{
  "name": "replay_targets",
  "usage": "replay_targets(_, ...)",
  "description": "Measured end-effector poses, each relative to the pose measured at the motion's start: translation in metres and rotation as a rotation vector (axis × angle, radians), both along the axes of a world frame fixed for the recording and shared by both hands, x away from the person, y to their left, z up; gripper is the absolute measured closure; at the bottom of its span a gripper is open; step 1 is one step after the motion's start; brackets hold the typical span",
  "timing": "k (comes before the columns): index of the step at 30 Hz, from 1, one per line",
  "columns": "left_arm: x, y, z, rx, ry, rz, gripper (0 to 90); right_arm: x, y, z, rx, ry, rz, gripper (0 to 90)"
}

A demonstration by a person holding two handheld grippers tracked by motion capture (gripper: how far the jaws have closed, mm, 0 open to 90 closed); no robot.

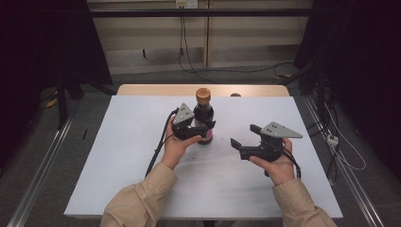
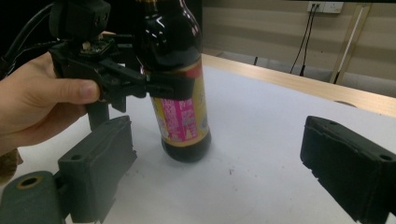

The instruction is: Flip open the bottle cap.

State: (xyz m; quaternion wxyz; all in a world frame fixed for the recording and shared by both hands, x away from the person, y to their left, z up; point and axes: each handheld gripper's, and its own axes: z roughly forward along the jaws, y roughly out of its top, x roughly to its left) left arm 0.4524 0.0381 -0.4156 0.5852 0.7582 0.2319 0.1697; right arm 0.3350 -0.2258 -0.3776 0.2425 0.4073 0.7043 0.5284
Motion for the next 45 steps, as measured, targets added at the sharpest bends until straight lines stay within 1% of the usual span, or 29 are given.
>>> replay_targets(1,0.0,0.0,0.0,-0.006,0.0,0.002,29.7,0.001,0.001,0.001,-0.002,-0.001,0.002,8.9)
replay_targets(3,0.0,0.0,0.0,0.003,0.0,-0.003,29.7,0.004,0.003,0.004,-0.003,-0.002,0.005,8.9)
replay_targets(10,0.001,-0.001,-0.001,-0.019,0.009,0.008,29.7,0.012,0.008,0.011,-0.004,-0.008,0.01,10.5)
replay_targets(19,0.001,0.0,0.0,-0.011,0.014,0.007,29.6,0.021,0.013,0.021,-0.016,-0.013,0.02,11.6)
replay_targets(22,0.001,0.0,0.0,-0.014,0.017,0.006,29.5,0.024,0.015,0.024,-0.015,-0.015,0.026,11.6)
replay_targets(24,0.001,0.0,0.0,-0.025,0.024,0.01,29.4,0.025,0.017,0.025,-0.015,-0.015,0.028,11.7)
replay_targets(29,0.0,0.0,0.0,-0.029,0.026,0.013,29.3,0.029,0.02,0.03,-0.013,-0.014,0.034,12.5)
replay_targets(30,0.001,0.0,0.0,-0.028,0.026,0.014,29.3,0.03,0.02,0.031,-0.013,-0.015,0.037,13.4)
replay_targets(32,0.0,0.0,0.0,-0.029,0.027,0.015,29.2,0.031,0.021,0.032,-0.01,-0.014,0.047,18.2)
replay_targets(34,0.0,0.0,0.0,-0.03,0.028,0.016,29.2,0.032,0.022,0.034,-0.013,-0.019,0.046,20.3)
replay_targets(35,0.0,-0.001,0.0,-0.033,0.032,0.019,29.2,0.033,0.022,0.035,-0.011,-0.018,0.045,23.4)
replay_targets(36,0.0,-0.001,0.0,-0.033,0.032,0.02,29.1,0.034,0.023,0.035,-0.009,-0.013,0.054,28.7)
replay_targets(37,0.0,-0.001,0.0,-0.033,0.033,0.02,29.1,0.035,0.023,0.036,-0.008,-0.007,0.068,31.1)
replay_targets(40,0.001,-0.001,-0.001,-0.037,0.035,0.019,29.1,0.037,0.026,0.037,-0.004,-0.004,0.079,30.8)
replay_targets(45,0.0,-0.001,-0.001,-0.038,0.035,0.02,29.0,0.042,0.03,0.042,-0.002,-0.01,0.092,37.2)
